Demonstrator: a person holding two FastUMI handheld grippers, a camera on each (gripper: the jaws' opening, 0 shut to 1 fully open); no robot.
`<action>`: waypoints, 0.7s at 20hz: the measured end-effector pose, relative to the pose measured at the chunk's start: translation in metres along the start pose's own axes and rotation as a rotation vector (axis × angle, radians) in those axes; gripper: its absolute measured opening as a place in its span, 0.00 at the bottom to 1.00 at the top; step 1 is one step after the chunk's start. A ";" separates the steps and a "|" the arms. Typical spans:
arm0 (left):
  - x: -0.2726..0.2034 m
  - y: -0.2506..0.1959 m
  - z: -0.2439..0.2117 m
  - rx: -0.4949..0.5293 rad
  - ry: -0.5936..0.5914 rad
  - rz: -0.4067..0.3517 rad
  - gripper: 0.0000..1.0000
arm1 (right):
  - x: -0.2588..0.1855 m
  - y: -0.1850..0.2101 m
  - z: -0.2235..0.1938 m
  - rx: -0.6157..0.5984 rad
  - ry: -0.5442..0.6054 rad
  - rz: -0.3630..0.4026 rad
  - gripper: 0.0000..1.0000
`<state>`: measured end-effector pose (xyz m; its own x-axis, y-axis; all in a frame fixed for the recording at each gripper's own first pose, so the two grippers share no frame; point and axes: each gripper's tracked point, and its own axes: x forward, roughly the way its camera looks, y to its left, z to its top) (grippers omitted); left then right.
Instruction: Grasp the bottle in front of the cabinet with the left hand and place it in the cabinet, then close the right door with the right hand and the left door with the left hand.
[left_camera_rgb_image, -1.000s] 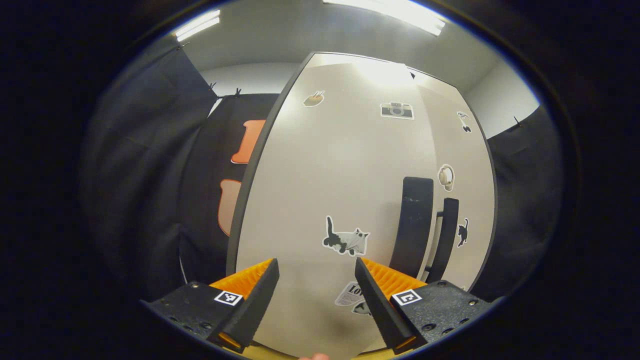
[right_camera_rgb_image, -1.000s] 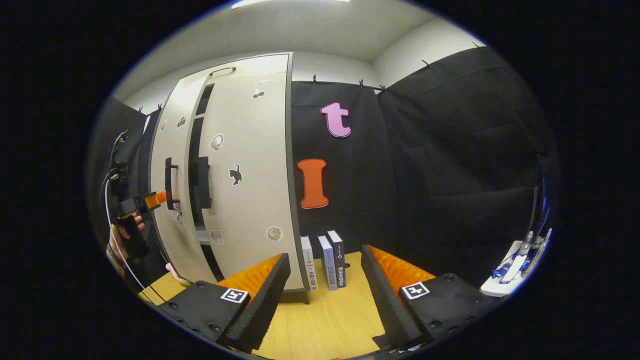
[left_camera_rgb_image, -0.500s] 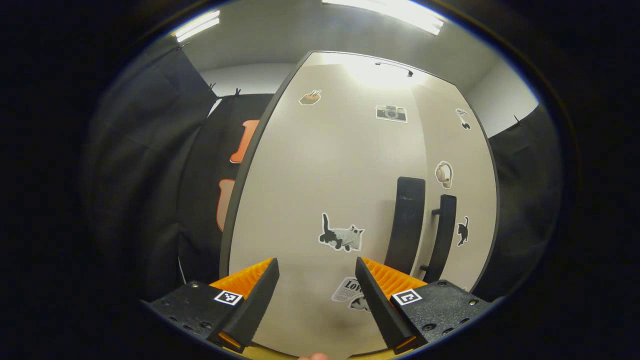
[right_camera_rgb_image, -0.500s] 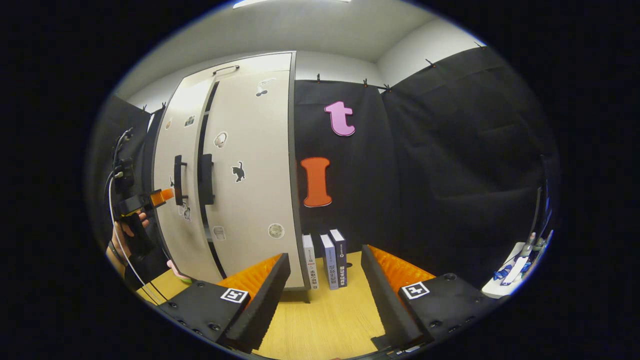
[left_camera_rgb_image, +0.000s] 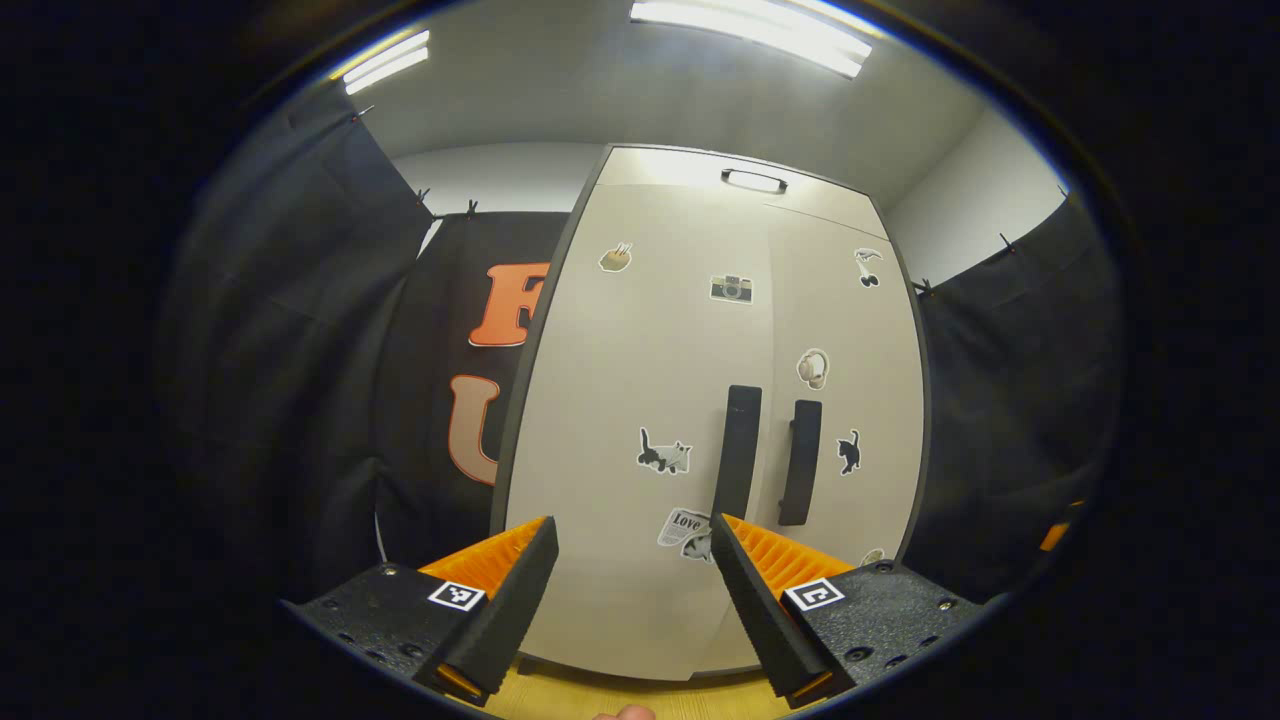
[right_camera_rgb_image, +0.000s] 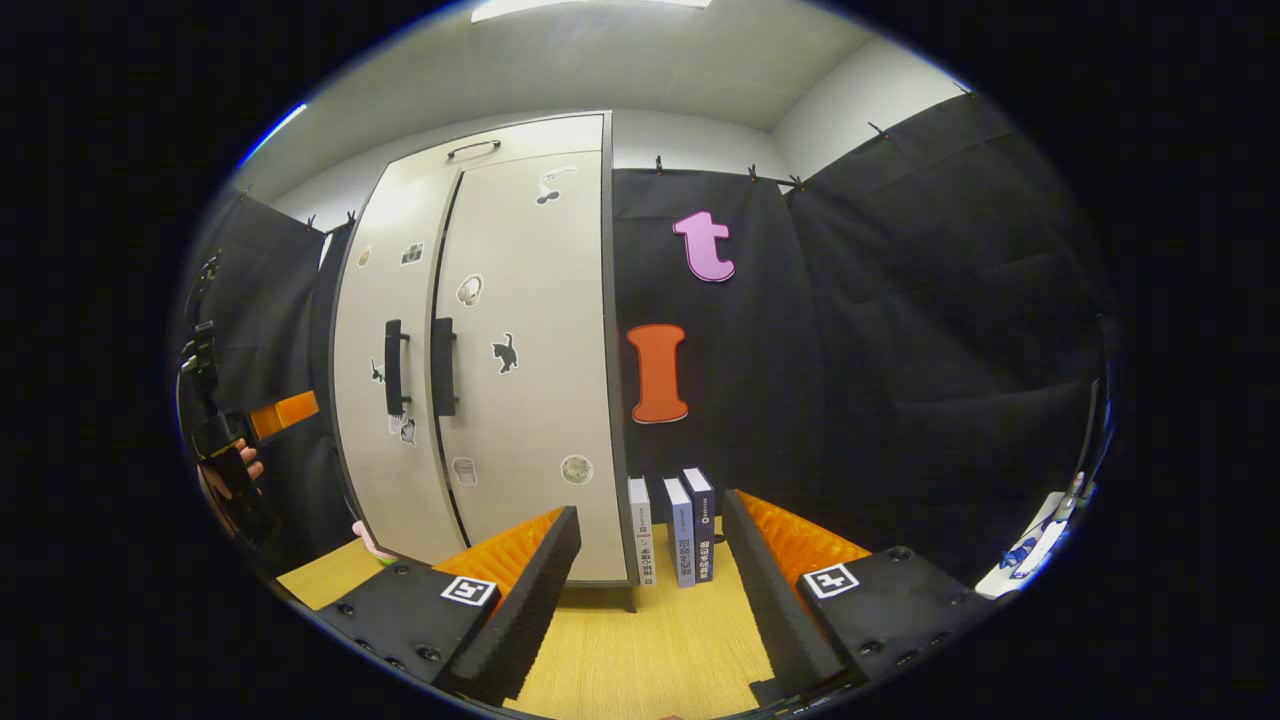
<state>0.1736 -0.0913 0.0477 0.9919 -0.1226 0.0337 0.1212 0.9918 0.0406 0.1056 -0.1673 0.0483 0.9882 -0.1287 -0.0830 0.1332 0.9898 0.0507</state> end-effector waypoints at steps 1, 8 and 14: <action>-0.013 0.002 0.000 0.005 -0.001 0.008 0.94 | 0.000 0.002 0.001 0.002 -0.005 0.013 0.95; -0.084 0.004 -0.013 0.021 0.027 0.045 0.94 | -0.005 0.013 0.006 -0.013 -0.028 0.092 0.95; -0.119 -0.012 -0.019 0.004 0.038 0.055 0.94 | -0.016 0.011 -0.002 -0.019 -0.022 0.119 0.95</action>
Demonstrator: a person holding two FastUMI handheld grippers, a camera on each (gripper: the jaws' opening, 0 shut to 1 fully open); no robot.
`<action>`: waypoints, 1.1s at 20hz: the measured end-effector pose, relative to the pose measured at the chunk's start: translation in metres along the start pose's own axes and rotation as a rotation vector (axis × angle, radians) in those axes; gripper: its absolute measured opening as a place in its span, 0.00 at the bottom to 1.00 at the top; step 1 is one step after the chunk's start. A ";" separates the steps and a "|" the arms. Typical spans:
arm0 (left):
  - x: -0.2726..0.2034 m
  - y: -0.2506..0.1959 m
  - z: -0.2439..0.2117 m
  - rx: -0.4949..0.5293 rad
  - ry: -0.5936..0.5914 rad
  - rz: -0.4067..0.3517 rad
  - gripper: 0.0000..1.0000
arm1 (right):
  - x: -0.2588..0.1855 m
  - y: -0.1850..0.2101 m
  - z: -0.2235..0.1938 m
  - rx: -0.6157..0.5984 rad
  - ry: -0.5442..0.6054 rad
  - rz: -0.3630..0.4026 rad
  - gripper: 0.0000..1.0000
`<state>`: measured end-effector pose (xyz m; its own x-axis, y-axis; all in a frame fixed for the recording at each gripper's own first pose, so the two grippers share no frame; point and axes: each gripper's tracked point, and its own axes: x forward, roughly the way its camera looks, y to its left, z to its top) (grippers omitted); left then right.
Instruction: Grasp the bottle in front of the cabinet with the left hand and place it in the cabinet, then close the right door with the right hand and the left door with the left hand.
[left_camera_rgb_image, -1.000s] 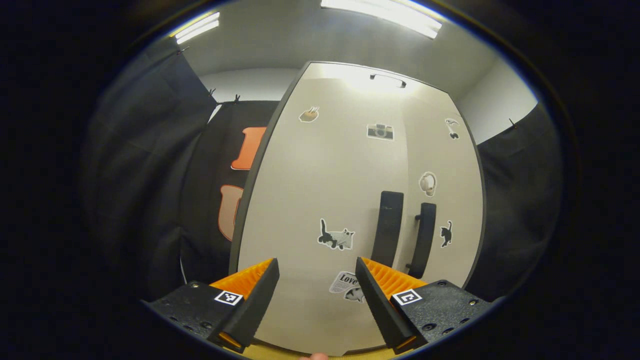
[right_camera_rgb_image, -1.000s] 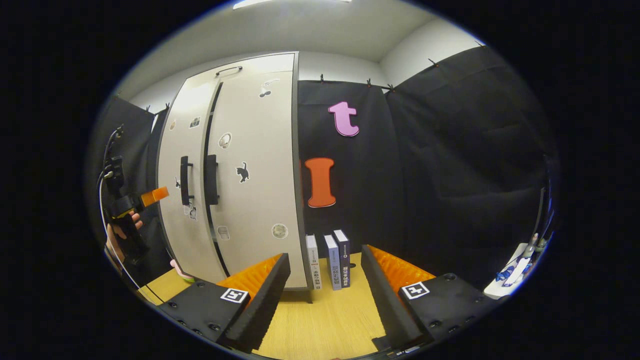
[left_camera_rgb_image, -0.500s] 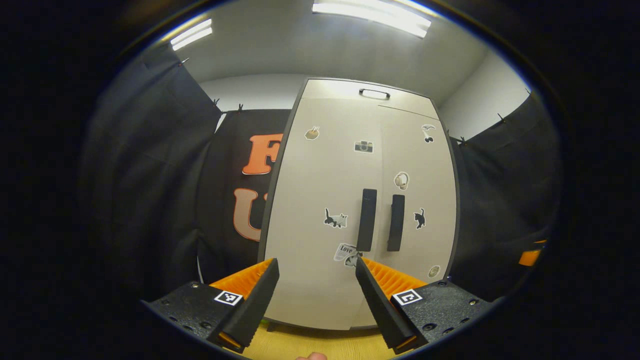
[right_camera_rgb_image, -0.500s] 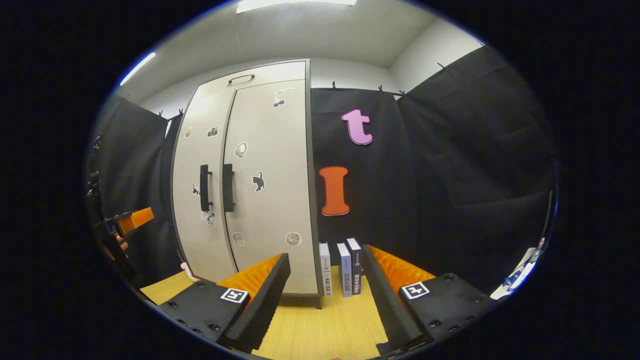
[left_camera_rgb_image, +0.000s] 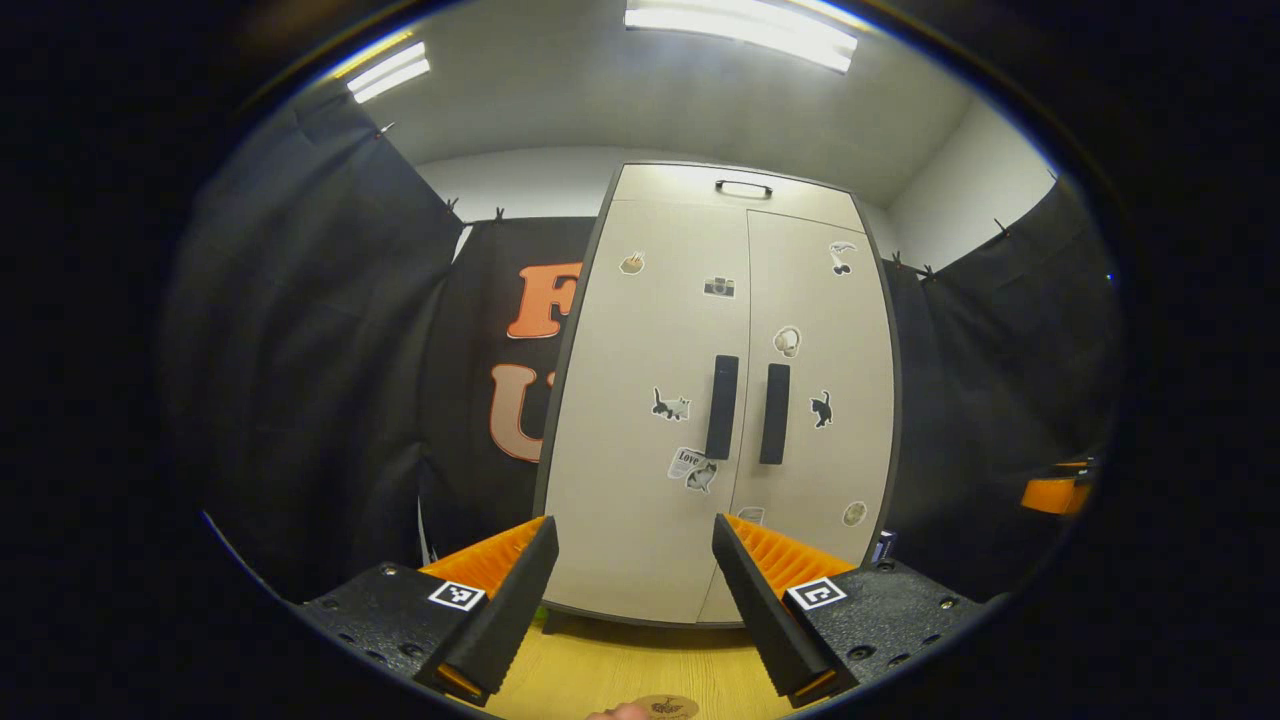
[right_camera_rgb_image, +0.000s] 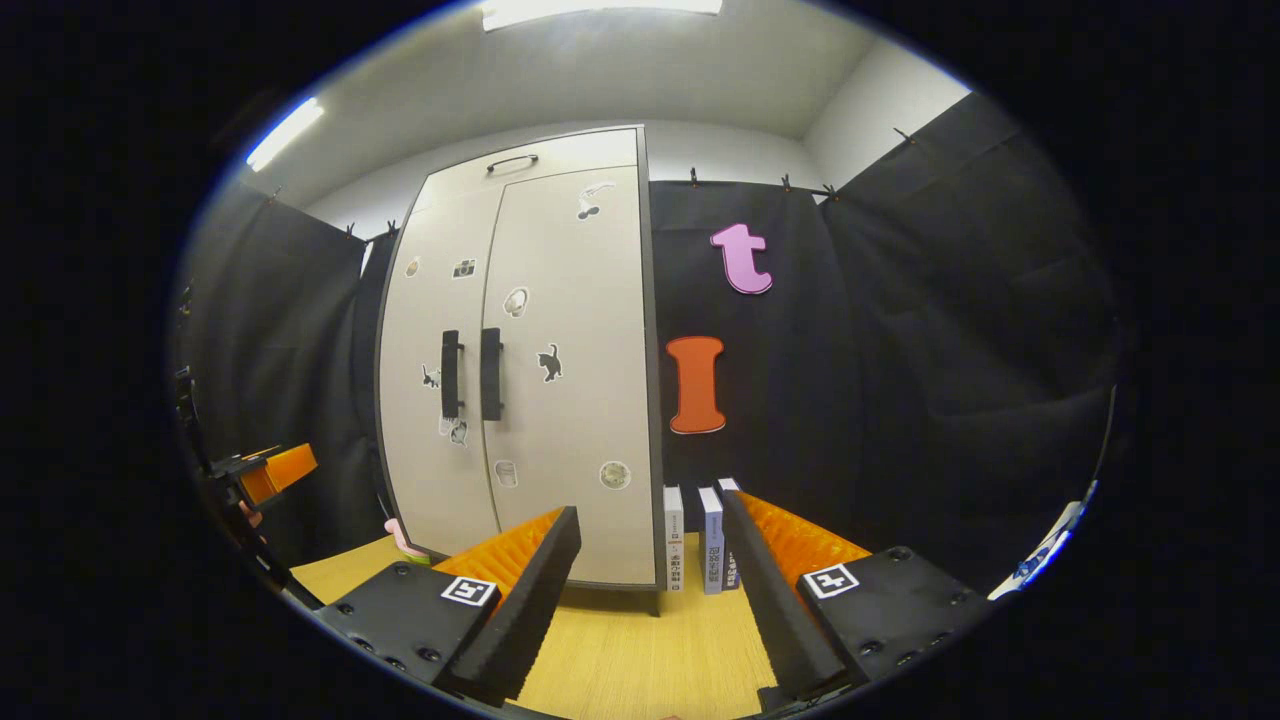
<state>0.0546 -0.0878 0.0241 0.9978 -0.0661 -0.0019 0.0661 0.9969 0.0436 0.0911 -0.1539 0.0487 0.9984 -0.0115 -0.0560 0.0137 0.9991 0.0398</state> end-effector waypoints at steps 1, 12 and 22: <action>-0.003 -0.004 -0.002 -0.008 0.004 -0.008 0.95 | -0.003 0.000 -0.002 0.003 0.005 0.004 0.95; -0.012 -0.038 0.001 -0.028 0.004 -0.085 0.95 | -0.018 -0.014 -0.010 0.042 0.021 -0.033 0.95; -0.016 -0.037 -0.004 -0.040 0.025 -0.088 0.95 | -0.017 -0.007 -0.013 0.058 0.034 -0.032 0.95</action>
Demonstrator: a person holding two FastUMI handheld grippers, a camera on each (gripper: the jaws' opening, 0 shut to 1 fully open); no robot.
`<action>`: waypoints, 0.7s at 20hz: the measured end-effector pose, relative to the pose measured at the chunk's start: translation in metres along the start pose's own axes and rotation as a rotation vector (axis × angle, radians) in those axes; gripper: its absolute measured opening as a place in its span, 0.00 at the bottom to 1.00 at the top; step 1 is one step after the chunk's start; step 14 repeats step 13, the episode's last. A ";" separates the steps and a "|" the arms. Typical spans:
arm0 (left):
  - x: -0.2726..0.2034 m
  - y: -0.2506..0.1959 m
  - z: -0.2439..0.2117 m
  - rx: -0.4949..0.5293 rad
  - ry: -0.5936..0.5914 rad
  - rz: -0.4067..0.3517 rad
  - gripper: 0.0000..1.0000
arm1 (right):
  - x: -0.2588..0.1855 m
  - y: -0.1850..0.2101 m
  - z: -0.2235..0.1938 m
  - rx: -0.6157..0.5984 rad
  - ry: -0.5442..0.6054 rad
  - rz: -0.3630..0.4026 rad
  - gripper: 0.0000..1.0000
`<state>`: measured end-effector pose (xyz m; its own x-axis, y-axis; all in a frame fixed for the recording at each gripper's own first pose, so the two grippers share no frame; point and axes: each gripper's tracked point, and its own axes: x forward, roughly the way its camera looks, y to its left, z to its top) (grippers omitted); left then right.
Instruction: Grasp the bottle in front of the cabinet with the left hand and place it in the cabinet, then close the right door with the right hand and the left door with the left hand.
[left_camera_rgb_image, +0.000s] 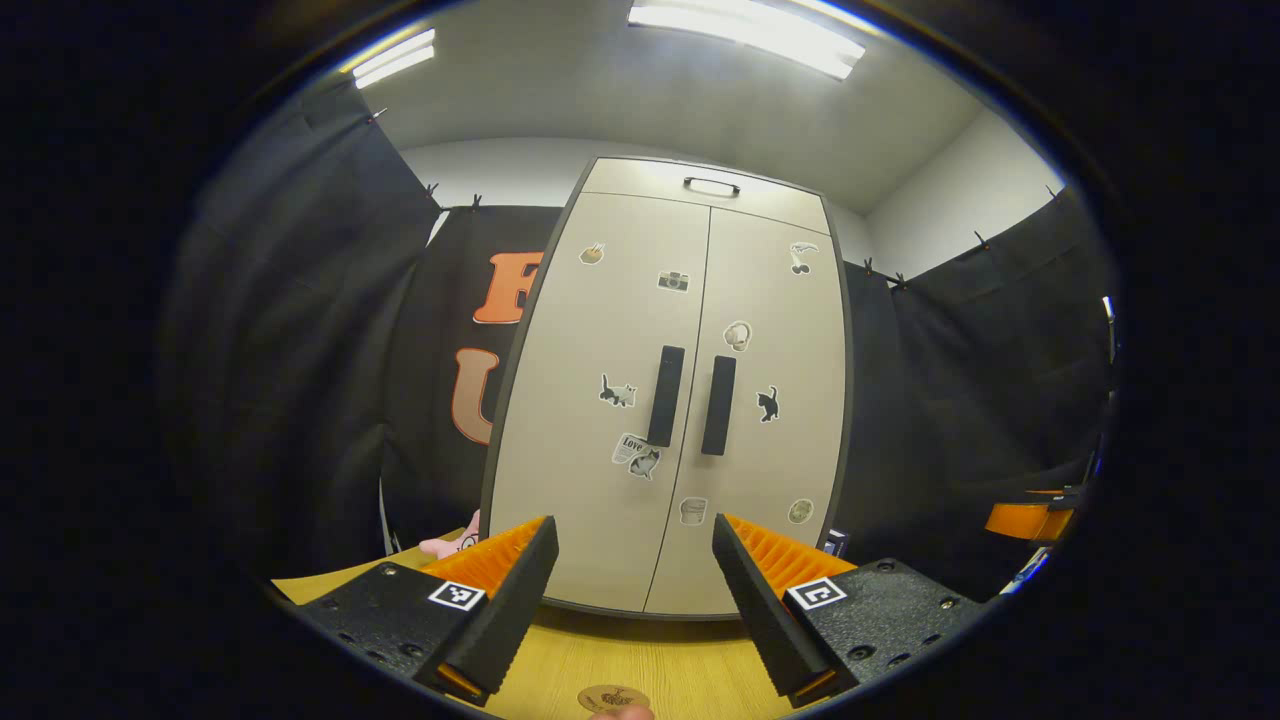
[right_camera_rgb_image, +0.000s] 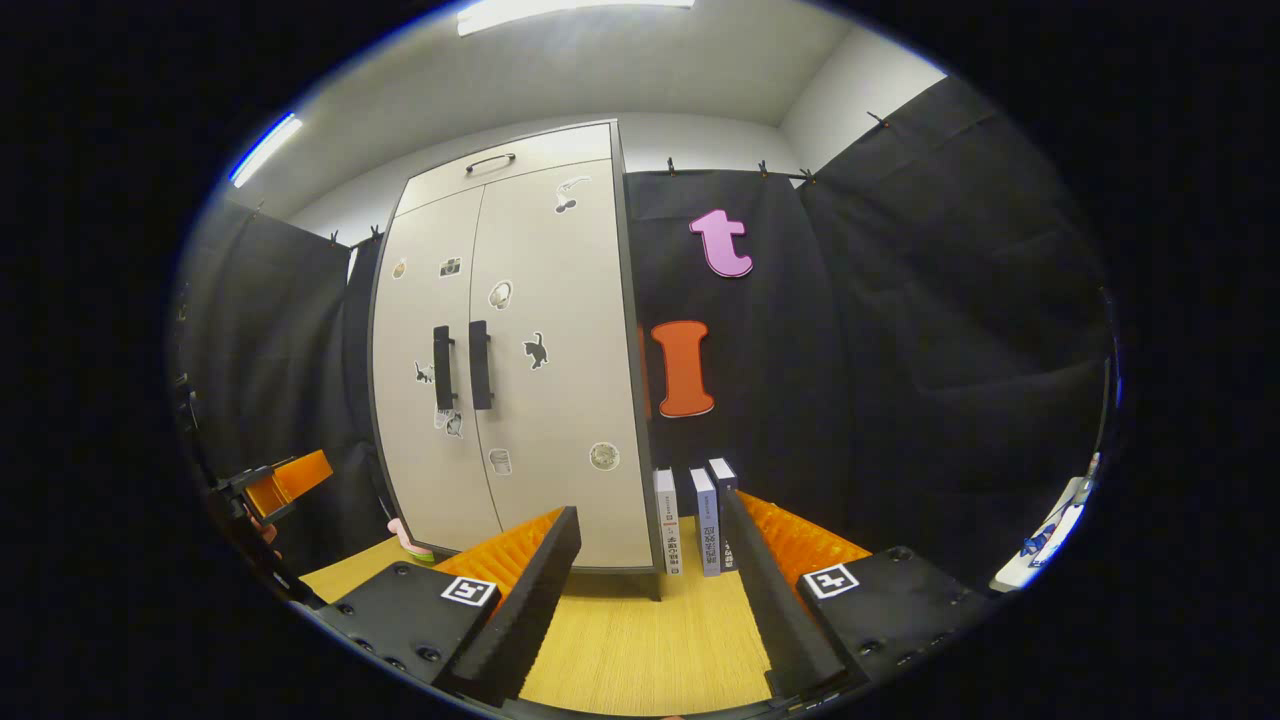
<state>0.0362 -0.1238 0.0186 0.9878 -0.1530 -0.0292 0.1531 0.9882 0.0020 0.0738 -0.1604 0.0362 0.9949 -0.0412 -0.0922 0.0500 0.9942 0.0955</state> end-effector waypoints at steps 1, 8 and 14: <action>0.000 0.001 -0.001 0.001 0.001 0.001 0.95 | 0.001 0.001 -0.001 0.001 0.003 0.001 0.95; 0.001 0.002 -0.005 0.004 0.009 0.006 0.95 | 0.002 0.007 -0.007 0.010 0.024 0.006 0.95; 0.001 0.004 -0.005 0.000 0.007 0.021 0.95 | 0.003 0.009 -0.006 0.006 0.021 0.009 0.95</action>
